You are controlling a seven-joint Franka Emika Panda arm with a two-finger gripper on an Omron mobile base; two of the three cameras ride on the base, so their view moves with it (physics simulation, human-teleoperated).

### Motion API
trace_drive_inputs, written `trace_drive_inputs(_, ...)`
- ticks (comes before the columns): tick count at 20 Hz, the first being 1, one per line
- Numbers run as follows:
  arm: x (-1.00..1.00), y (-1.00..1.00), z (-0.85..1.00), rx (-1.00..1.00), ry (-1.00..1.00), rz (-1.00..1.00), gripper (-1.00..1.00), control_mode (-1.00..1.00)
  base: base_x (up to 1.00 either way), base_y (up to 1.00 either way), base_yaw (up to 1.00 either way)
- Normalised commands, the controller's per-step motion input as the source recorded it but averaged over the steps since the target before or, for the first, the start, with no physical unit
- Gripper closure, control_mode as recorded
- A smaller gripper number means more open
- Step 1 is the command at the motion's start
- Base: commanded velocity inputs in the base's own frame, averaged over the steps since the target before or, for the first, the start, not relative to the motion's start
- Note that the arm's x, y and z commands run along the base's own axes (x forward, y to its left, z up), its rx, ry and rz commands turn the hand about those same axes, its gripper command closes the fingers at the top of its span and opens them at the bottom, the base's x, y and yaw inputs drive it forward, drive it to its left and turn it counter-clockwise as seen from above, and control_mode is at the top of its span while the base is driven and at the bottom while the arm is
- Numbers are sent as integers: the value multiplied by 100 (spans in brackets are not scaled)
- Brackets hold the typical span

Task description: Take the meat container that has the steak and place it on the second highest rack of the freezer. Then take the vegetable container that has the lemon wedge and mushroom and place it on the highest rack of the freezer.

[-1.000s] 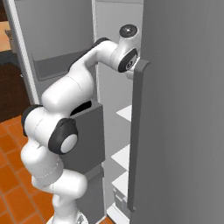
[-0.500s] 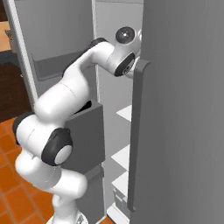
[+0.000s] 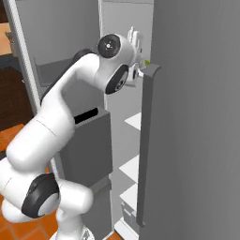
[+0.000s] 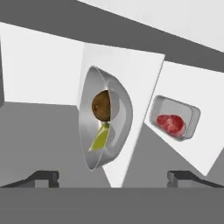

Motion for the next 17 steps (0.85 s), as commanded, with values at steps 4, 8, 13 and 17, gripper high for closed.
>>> trace_drive_inputs(4, -100, 21, 26, -15, -16, 6, -100, -100, 0, 0, 0)
trace_drive_inputs(8, -100, 27, 11, -15, -9, 10, -100, -100, 0, 0, 0)
trace_drive_inputs(13, -100, 43, 1, -10, -4, 8, -100, -100, 0, 0, 0)
trace_drive_inputs(17, -100, 42, -4, 2, 0, 3, -100, -100, 0, 0, 0)
